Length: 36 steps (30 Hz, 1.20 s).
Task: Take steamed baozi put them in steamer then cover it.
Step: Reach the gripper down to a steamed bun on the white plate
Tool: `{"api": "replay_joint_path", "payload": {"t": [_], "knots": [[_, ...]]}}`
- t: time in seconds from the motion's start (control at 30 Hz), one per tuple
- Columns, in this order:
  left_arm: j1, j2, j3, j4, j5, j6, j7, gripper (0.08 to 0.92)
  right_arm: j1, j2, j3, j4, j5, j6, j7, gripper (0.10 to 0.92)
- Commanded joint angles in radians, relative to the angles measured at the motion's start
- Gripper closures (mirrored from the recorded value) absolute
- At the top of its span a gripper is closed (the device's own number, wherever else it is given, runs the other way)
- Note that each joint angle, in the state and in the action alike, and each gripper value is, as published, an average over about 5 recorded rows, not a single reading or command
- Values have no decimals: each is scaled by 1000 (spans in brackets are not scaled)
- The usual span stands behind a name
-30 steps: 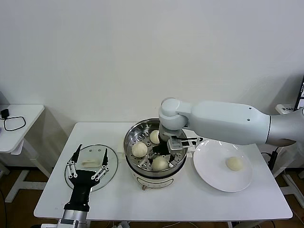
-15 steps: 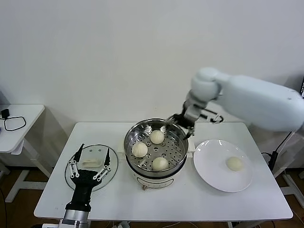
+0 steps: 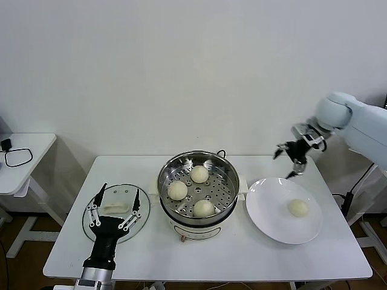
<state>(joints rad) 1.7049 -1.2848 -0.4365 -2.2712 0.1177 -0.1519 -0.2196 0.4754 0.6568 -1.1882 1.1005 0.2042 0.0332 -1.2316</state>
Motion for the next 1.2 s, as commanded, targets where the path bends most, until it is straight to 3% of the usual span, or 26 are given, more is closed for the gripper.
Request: {"api": "replay_joint_path", "payload": {"t": [0.03,1.0,1.2], "knots": [[4,-3,-3,-3,1,0,-1,177,-204,-58,62,-112,-39,-70,48,203],[19,-11,-14,-3,4,-9,-5,177,-427,54,245,-240,-160,-29,123,204],[19,-13,-16,-2,4,-10,-6,177,-416,49,238,-224,-158,-30,121,289]]}}
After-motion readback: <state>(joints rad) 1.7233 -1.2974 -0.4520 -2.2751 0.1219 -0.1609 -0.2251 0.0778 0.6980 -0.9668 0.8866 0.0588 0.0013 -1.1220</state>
